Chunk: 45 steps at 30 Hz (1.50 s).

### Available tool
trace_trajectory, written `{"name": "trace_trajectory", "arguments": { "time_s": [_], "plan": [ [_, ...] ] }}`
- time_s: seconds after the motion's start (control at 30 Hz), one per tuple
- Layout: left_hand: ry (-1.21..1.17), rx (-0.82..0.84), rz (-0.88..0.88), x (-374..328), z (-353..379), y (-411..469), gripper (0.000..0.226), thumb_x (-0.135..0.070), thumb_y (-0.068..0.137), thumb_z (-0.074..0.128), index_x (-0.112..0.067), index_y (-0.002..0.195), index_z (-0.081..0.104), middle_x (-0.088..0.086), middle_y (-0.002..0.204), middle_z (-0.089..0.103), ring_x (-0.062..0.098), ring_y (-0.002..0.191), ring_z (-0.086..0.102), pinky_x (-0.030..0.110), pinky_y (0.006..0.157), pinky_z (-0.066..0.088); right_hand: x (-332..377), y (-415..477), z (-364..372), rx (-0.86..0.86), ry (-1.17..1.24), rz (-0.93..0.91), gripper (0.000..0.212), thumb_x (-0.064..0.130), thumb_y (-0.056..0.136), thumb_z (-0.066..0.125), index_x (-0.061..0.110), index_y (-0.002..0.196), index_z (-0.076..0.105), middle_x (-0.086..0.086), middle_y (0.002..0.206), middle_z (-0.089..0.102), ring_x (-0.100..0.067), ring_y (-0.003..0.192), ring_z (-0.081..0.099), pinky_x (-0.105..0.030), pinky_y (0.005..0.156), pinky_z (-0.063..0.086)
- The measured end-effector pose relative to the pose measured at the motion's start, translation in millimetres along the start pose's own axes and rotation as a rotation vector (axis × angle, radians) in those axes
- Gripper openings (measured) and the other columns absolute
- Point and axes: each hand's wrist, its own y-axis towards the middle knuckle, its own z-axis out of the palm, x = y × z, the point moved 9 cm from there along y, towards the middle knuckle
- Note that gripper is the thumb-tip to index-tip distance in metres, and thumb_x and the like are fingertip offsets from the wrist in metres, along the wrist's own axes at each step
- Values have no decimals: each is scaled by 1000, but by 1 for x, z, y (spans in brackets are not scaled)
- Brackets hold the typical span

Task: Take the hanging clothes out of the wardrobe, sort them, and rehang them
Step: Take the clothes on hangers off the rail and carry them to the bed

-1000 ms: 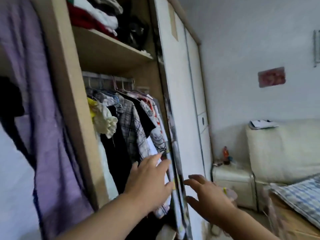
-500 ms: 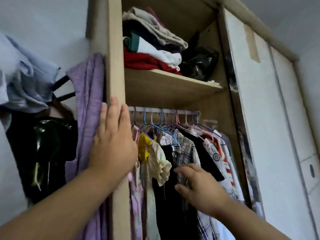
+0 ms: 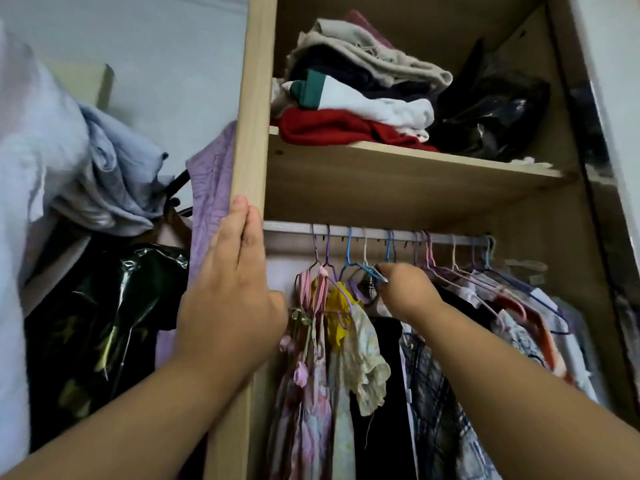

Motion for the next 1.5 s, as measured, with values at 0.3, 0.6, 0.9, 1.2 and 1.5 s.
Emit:
{"name": "trace_trajectory", "arguments": {
  "time_s": [0.3, 0.6, 0.9, 1.2, 1.5],
  "plan": [
    [29, 56, -37, 2, 4, -1, 88, -21, 65, 46, -11, 149, 22, 2, 159, 14, 20, 138, 33, 32, 91, 46, -29, 41, 53, 172, 176, 268, 31, 28, 97, 45, 1, 101, 61, -15, 93, 58, -30, 91, 59, -29, 62, 41],
    [34, 28, -31, 2, 2, -2, 87, -21, 65, 45, -13, 150, 22, -1, 159, 13, 17, 137, 35, 29, 85, 47, -44, 38, 37, -21, 408, 373, 27, 10, 91, 45, -4, 107, 61, -23, 109, 62, -36, 104, 60, -32, 73, 41],
    [2, 27, -21, 3, 4, -1, 87, -17, 64, 46, -7, 148, 26, 5, 157, 18, 20, 140, 31, 31, 98, 42, -54, 29, -22, -81, 278, 249, 23, 8, 88, 45, 1, 97, 65, -21, 90, 61, -32, 77, 50, -30, 65, 37],
    [57, 147, -21, -4, 2, -4, 86, -15, 72, 52, -2, 149, 17, 16, 157, 12, 32, 143, 19, 43, 115, 25, -107, -73, -75, -278, 397, 212, 21, 17, 90, 52, 9, 97, 70, -17, 99, 67, -38, 96, 59, -36, 76, 43],
    [-60, 448, 196, -107, 43, -59, 82, -34, 70, 46, -17, 148, 25, 8, 158, 16, 29, 146, 4, 49, 114, 14, -181, -217, -119, -326, 619, 227, 24, 9, 90, 55, 22, 96, 74, 10, 65, 66, -5, 62, 59, -17, 57, 42]
  ]
}}
